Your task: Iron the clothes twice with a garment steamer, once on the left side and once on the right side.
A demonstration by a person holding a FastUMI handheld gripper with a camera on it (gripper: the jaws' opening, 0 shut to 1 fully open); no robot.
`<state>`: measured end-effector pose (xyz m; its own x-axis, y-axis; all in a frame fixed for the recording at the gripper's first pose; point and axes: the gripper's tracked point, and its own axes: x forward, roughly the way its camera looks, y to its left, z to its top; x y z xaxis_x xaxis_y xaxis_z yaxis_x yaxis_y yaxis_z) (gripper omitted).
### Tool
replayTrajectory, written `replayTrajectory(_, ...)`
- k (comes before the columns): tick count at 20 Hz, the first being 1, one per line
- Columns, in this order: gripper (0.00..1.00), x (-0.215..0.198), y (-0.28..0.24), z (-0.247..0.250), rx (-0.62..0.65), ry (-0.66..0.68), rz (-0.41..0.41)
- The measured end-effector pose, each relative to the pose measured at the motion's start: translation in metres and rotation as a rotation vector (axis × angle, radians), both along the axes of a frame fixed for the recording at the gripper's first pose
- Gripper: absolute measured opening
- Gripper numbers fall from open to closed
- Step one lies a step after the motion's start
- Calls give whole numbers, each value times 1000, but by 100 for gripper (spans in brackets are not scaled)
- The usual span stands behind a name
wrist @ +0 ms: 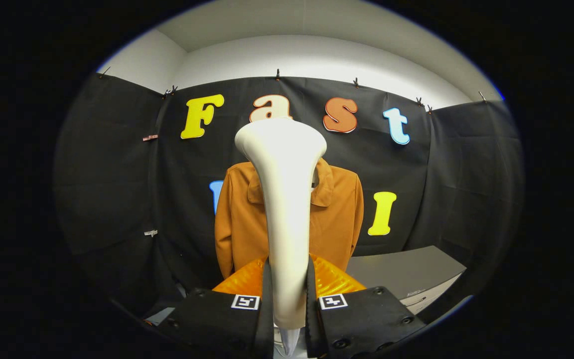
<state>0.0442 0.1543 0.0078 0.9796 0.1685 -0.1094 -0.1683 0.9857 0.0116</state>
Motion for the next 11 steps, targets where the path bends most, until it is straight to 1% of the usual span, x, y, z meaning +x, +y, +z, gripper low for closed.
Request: replayTrajectory(11,29,-7,-5,3,3,-7,2)
